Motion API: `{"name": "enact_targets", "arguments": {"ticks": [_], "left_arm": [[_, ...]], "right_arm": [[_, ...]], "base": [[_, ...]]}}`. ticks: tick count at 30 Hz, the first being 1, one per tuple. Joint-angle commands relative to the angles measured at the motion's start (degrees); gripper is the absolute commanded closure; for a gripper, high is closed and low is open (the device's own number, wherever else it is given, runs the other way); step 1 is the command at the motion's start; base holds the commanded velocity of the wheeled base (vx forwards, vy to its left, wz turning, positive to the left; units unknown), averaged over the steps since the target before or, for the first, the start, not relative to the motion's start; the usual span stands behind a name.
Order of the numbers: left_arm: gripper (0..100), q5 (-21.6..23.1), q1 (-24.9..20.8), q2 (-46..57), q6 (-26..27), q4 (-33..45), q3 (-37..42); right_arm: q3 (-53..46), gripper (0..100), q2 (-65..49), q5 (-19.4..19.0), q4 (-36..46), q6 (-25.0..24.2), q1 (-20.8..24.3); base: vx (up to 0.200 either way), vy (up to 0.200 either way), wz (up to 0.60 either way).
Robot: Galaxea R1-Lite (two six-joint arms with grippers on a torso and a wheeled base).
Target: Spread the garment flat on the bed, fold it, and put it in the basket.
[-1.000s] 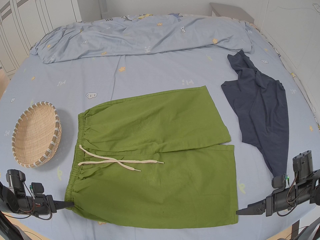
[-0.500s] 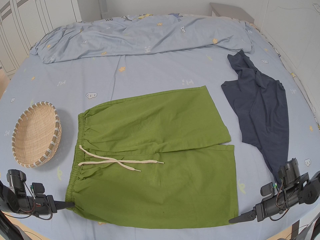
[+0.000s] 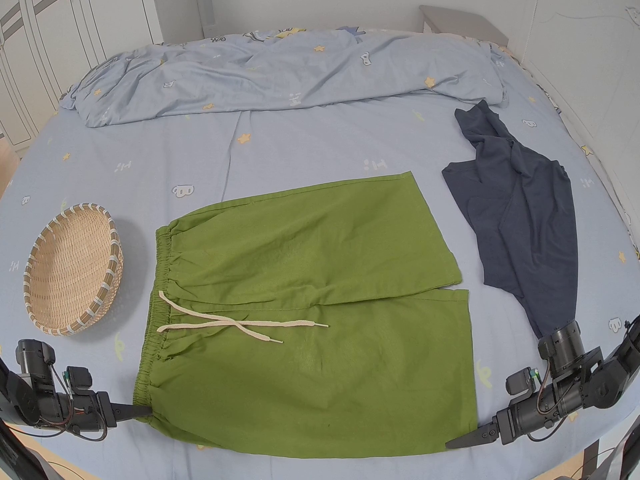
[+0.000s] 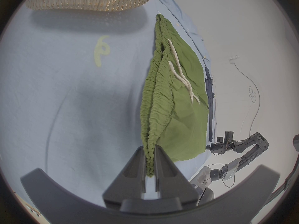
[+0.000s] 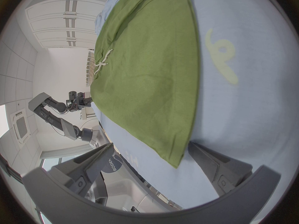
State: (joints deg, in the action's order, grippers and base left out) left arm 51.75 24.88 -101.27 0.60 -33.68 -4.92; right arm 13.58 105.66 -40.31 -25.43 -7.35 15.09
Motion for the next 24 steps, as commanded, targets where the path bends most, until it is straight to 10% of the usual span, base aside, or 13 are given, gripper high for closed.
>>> {"name": "enact_targets", "arguments": {"ticks": [1,8,9,24], "left_arm": [[100,0.0,-0.1,-0.2,0.0,0.0,0.0],[100,0.0,-0.1,-0.2,0.1,0.0,0.0],[100,0.0,-0.1,-0.2,0.0,0.0,0.0],[100,-0.1,0.8,-0.3,0.0,0.0,-0.1]], "right_arm": [[0.7,0,2.1,0.1,-0.9,-0.3,2.0],[0.7,0,2.1,-0.2,-1.2,-0.6,3.0],[0.7,100,2.1,-0.1,-1.2,-0.8,3.1],[-4.9,100,1.2,0.4,-1.3,0.2,-4.5]], "base": [[0.0,0.0,0.0],[0.0,0.0,0.0],[0.0,0.0,0.0],[0.0,0.0,0.0]]}}
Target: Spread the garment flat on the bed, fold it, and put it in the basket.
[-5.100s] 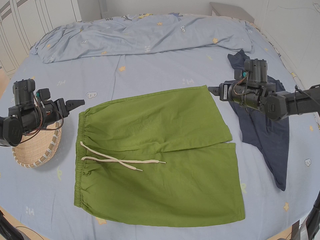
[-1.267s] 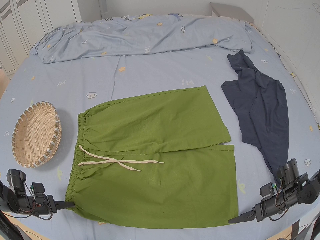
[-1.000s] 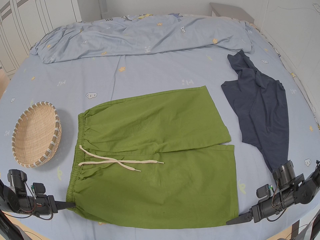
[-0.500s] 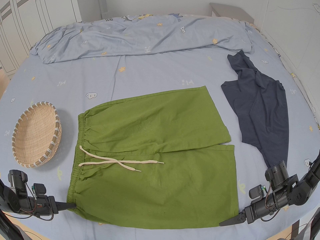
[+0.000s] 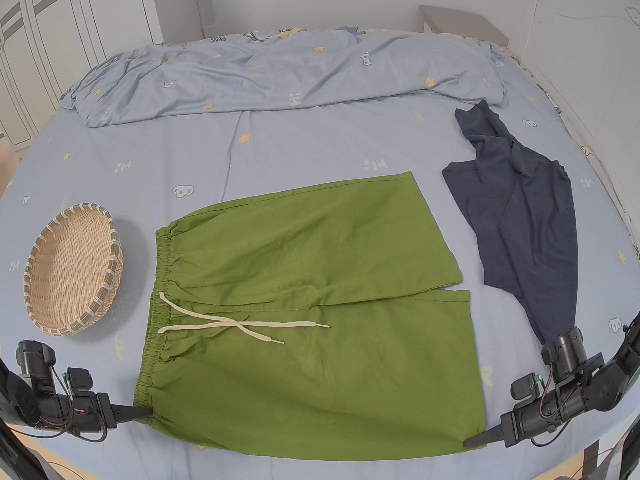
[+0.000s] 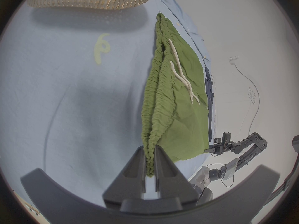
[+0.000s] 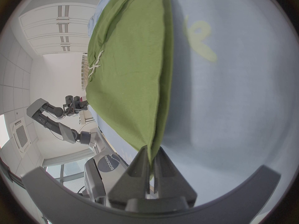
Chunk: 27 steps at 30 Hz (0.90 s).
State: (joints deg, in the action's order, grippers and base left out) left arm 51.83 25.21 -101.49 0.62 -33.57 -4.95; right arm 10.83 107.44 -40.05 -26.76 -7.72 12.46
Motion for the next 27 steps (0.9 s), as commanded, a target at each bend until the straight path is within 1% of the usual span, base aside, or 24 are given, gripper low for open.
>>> {"name": "enact_targets", "arguments": {"ticks": [1,3,7,9,10,12,13,14,16,17,18,19,20,21,22,23,24,26,27], "left_arm": [[100,-0.2,0.5,-0.1,-0.1,-0.1,-0.1],[100,-0.2,0.5,0.0,0.0,0.0,0.0],[100,-0.2,-0.2,0.6,-0.6,0.5,0.0],[100,-0.1,-0.4,1.6,-1.2,2.1,-0.3],[100,-0.1,-0.5,3.0,-1.7,3.1,-0.7],[100,-0.1,-1.7,7.2,-4.7,6.6,-2.5],[100,-0.1,-1.7,7.2,-4.7,6.6,-2.5],[100,-0.2,-3.0,11.5,-9.8,12.1,-6.1],[100,-0.2,-3.7,17.2,-14.8,19.8,-11.3],[100,-0.2,-4.0,19.7,-16.4,23.9,-14.2],[100,-0.2,-4.4,21.4,-17.4,27.5,-16.8],[100,-0.2,-4.4,21.4,-17.4,27.5,-16.8],[100,-0.2,-4.8,24.1,-18.4,34.7,-22.4],[100,-0.2,-4.8,24.3,-18.5,36.2,-23.6],[100,-0.2,-5.1,24.6,-18.6,41.2,-28.3],[100,-0.2,-5.2,24.6,-18.6,41.7,-28.7],[100,-0.2,-5.9,24.5,-18.7,46.8,-34.2],[100,-0.2,-6.0,24.0,-18.7,49.5,-38.2],[100,-0.2,-6.0,22.4,-18.7,51.0,-41.5]], "right_arm": [[-3.3,100,-1.5,0.1,0.1,1.4,-2.1],[-4.2,100,-3.7,0.1,0.5,2.5,-1.6],[-4.1,100,-5.9,0.1,0.7,2.0,0.9],[-3.7,100,-6.8,0.1,0.2,1.9,2.3],[-3.3,100,-7.8,0.3,0.2,1.8,2.5],[-1.2,100,-11.5,0.5,1.1,1.1,2.7],[-1.2,100,-11.5,0.5,1.1,1.1,2.7],[1.6,100,-15.9,1.3,2.9,-1.6,3.3],[5.9,100,-20.4,2.8,7.2,-6.3,6.0],[8.6,100,-22.7,3.8,10.2,-8.7,7.5],[11.0,100,-24.5,4.8,13.0,-10.0,8.5],[11.0,100,-24.5,4.8,13.0,-10.0,8.5],[16.4,100,-27.2,6.1,19.0,-11.0,9.6],[17.7,100,-27.6,6.3,20.4,-11.0,9.8],[22.6,100,-28.8,6.4,25.4,-11.0,10.1],[23.0,100,-28.9,6.4,26.0,-11.0,10.1],[28.9,100,-29.8,6.4,32.1,-11.0,10.5],[33.2,100,-30.5,6.4,36.6,-11.0,10.6],[36.5,100,-31.0,6.4,39.6,-11.0,10.7]], "base": [[0.0,0.0,0.0],[0.0,0.0,0.0],[0.0,0.0,0.0],[0.0,0.0,0.0],[0.0,0.0,0.0],[0.0,0.0,0.0],[0.0,0.0,0.0],[0.0,0.0,0.0],[0.0,0.0,0.0],[0.0,0.0,0.0],[0.0,0.0,0.0],[0.0,0.0,0.0],[0.0,0.0,0.0],[0.0,0.0,0.0],[0.0,0.0,0.0],[0.0,0.0,0.0],[0.0,0.0,0.0],[0.0,0.0,0.0],[0.0,0.0,0.0]]}}
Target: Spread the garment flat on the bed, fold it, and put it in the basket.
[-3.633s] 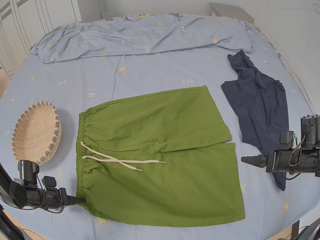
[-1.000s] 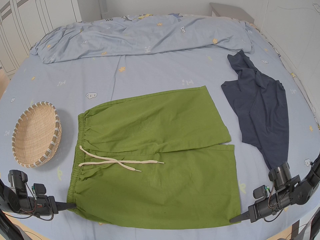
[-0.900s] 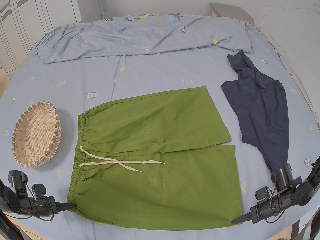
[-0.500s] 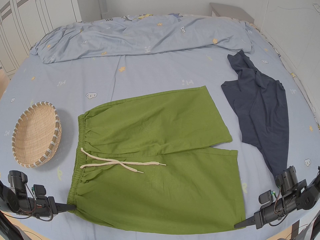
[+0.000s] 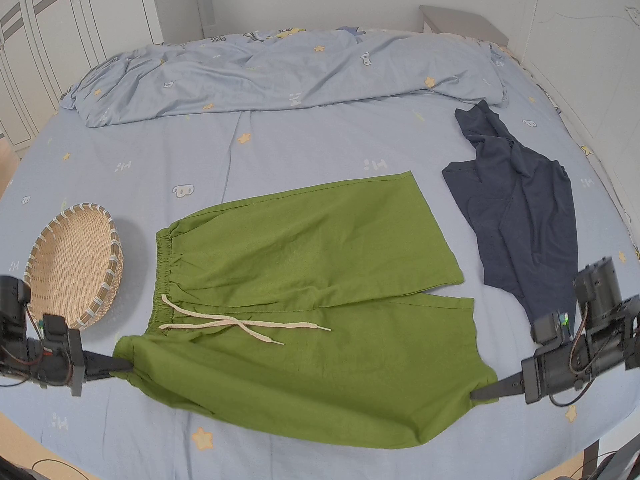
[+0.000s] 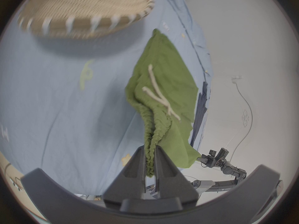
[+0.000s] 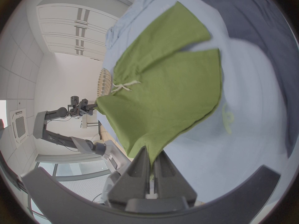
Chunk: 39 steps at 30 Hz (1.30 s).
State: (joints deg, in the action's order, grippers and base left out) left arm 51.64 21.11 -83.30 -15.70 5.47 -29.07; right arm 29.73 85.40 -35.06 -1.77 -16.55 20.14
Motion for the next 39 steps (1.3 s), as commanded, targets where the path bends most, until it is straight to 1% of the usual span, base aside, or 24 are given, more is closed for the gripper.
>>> {"name": "enact_targets", "arguments": {"ticks": [1,2,5,9,12,16,19,20,22,23,24,26,28,29,30,32,38,39], "left_arm": [[100,0.0,-2.0,4.2,-2.4,11.9,-17.3],[100,0.1,-2.1,0.8,-2.7,13.4,-21.8],[100,0.1,-3.2,-2.0,-3.7,14.0,-26.1],[100,0.1,-4.9,-7.1,-6.4,13.3,-31.6],[100,0.0,-6.3,-11.0,-8.0,13.5,-36.0],[100,-0.2,-7.1,-15.8,-10.7,13.9,-42.1],[100,-0.7,-7.6,-19.4,-11.1,14.3,-46.4],[100,-0.7,-7.6,-19.4,-11.1,14.3,-46.4],[100,-0.8,-7.6,-22.3,-12.0,15.1,-50.6],[100,-0.8,-7.6,-22.3,-12.0,15.1,-50.6],[100,-1.0,-7.6,-23.6,-12.2,16.3,-53.1],[100,-1.0,-7.6,-23.9,-12.2,17.9,-54.9],[100,-1.0,-7.4,-23.6,-12.1,18.5,-55.5],[100,-1.0,-7.3,-23.6,-12.1,18.6,-55.5],[100,-1.0,-7.1,-23.4,-12.2,18.7,-55.6],[100,-1.0,-6.8,-23.4,-12.2,18.6,-55.6],[100,-1.1,-6.7,-23.8,-12.1,18.5,-55.5],[100,-1.0,-6.3,-23.8,-11.9,18.4,-55.1]], "right_arm": [[17.6,100,-8.9,1.4,14.6,-2.2,3.1],[22.2,100,-8.9,1.3,17.8,-2.5,3.9],[26.7,100,-8.8,1.2,20.0,-2.7,4.0],[33.9,100,-7.8,1.3,22.5,-2.7,3.9],[39.7,100,-3.3,1.5,24.4,-2.8,3.6],[47.2,100,1.9,1.7,26.3,-2.8,3.0],[52.2,100,6.2,2.9,27.6,-2.9,2.6],[52.2,100,6.2,2.9,27.6,-2.9,2.6],[57.3,100,10.0,7.6,30.0,-3.6,3.2],[57.3,100,10.0,7.6,30.0,-3.6,3.2],[60.6,100,12.7,12.1,31.2,-4.3,3.6],[64.1,100,15.3,16.7,31.3,-4.5,4.0],[66.4,100,17.3,19.9,30.5,-4.4,4.3],[66.9,100,17.6,20.3,30.4,-4.3,4.3],[69.1,100,19.4,22.7,29.5,-4.1,4.3],[70.6,100,20.9,23.7,28.3,-3.9,4.0],[71.8,100,23.9,23.8,25.8,-3.8,3.2],[71.8,100,24.7,23.8,24.9,-3.7,2.4]], "base": [[0.0,0.0,0.0],[0.0,0.0,0.0],[0.0,0.0,0.0],[0.0,0.0,0.0],[0.0,0.0,0.0],[0.0,0.0,0.0],[0.0,0.0,0.0],[0.0,0.0,0.0],[0.0,0.0,0.0],[0.0,0.0,0.0],[0.0,0.0,0.0],[0.0,0.0,0.0],[0.0,0.0,0.0],[0.0,0.0,0.0],[0.0,0.0,0.0],[0.0,0.0,0.0],[0.0,0.0,0.0],[0.0,0.0,0.0]]}}
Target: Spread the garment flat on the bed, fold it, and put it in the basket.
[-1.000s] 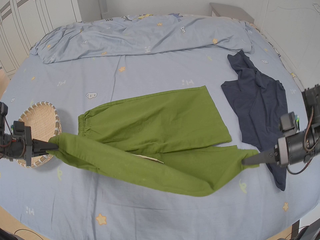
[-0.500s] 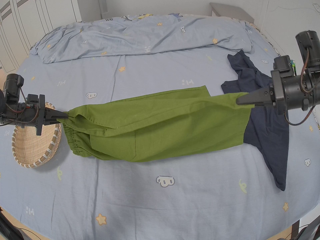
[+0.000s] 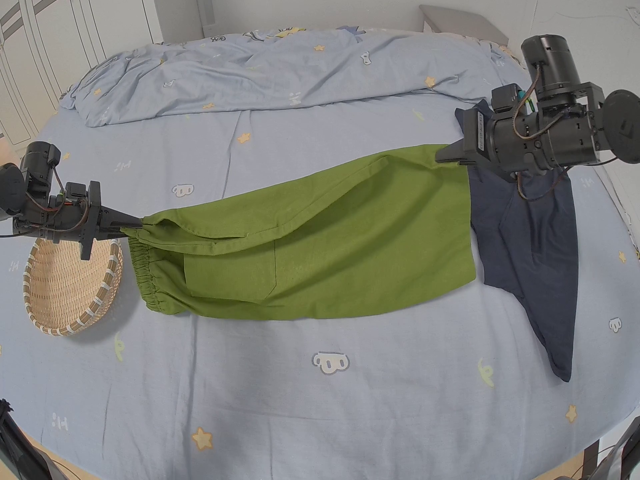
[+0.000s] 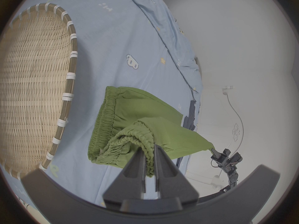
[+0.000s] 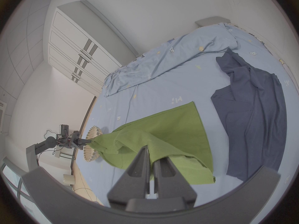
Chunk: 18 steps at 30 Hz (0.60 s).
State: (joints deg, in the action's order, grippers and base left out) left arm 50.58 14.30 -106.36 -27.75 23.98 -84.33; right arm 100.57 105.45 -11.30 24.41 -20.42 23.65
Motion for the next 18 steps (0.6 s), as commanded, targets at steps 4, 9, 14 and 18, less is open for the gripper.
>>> {"name": "enact_targets", "arguments": {"ticks": [4,9,14,18], "left_arm": [[100,0.0,1.2,-0.8,0.3,-0.4,0.3],[100,0.0,1.3,-1.0,0.4,-0.5,0.3],[100,0.0,1.3,-1.0,2.2,-0.4,0.6],[100,-1.1,1.3,-1.0,3.9,-0.5,0.8]], "right_arm": [[1.1,100,6.2,0.1,-3.5,0.6,-2.6],[1.1,100,7.7,0.1,-5.3,2.1,-4.0],[1.9,100,10.1,0.1,-8.7,2.8,-5.3],[1.8,100,11.4,0.1,-11.7,4.4,-6.0]], "base": [[0.0,0.0,0.0],[0.0,0.0,0.0],[0.0,0.0,0.0],[0.0,0.0,0.0]]}}
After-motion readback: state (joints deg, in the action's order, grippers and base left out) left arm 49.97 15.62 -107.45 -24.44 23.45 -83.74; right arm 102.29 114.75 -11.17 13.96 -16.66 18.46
